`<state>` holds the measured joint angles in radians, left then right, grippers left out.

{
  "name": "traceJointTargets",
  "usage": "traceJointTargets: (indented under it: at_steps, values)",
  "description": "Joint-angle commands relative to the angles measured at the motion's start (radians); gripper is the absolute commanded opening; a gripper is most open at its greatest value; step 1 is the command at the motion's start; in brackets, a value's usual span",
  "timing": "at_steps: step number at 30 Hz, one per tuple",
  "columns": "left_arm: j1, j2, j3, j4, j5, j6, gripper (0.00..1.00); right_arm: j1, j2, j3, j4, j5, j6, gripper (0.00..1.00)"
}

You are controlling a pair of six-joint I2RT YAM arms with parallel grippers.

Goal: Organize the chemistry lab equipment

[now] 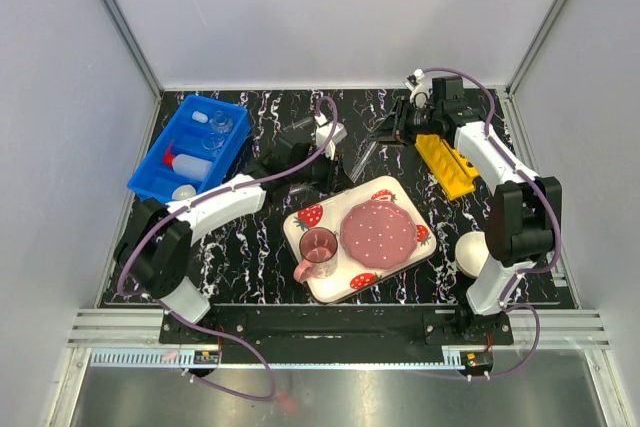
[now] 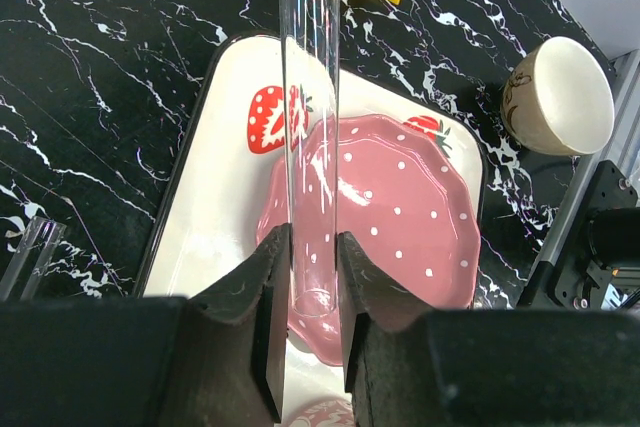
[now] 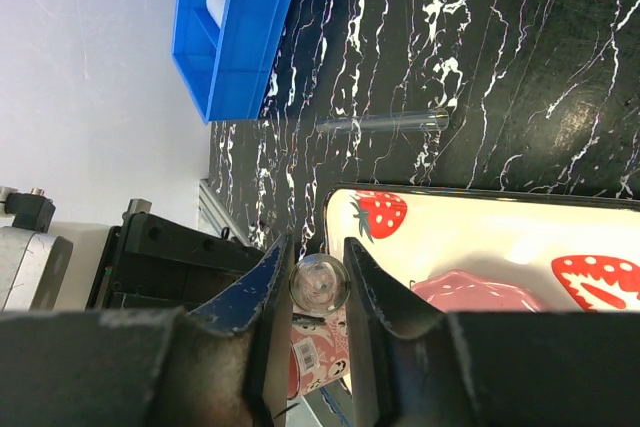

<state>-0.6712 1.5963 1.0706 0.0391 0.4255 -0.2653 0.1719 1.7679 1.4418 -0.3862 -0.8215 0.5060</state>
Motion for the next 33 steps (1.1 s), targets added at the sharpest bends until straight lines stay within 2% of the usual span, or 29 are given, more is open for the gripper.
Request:
traceJointTargets:
  at_steps: [1,2,5,8,12,14,18,20,21,25,33]
  values:
    - [0.001,-0.053,0.022,0.035,-0.016,-0.005,0.27,0.009,-0.053,-0.001,0.041,-0.013,-0.004,0.15]
    - [0.002,-0.058,0.020,0.030,-0.024,-0.003,0.35,0.009,-0.056,-0.003,0.043,-0.011,-0.006,0.14]
    - [0.025,-0.082,0.012,0.033,-0.031,-0.012,0.51,0.011,-0.073,-0.004,0.047,-0.002,-0.018,0.14]
    - [0.076,-0.113,-0.011,0.059,-0.002,-0.038,0.62,0.011,-0.093,-0.006,0.046,0.016,-0.040,0.13]
    - [0.169,-0.147,-0.023,0.068,0.061,-0.054,0.75,0.011,-0.113,-0.009,0.046,0.031,-0.055,0.13]
    - [0.202,-0.157,-0.023,0.061,0.073,-0.051,0.77,0.008,-0.123,-0.008,0.044,0.035,-0.064,0.13]
    - [0.329,-0.124,0.038,0.016,-0.017,-0.058,0.91,0.008,-0.143,-0.009,0.043,0.044,-0.083,0.13]
    - [0.380,-0.024,0.109,-0.060,-0.047,-0.069,0.90,0.008,-0.160,-0.012,0.041,0.047,-0.098,0.12]
    - [0.422,0.020,0.200,-0.092,-0.062,-0.072,0.90,0.006,-0.166,-0.015,0.040,0.050,-0.104,0.13]
    - [0.478,0.290,0.438,-0.220,-0.123,-0.051,0.88,0.005,-0.209,-0.032,0.033,0.064,-0.141,0.12]
    - [0.518,0.626,0.849,-0.259,-0.229,-0.035,0.86,0.005,-0.254,-0.069,0.023,0.081,-0.187,0.11]
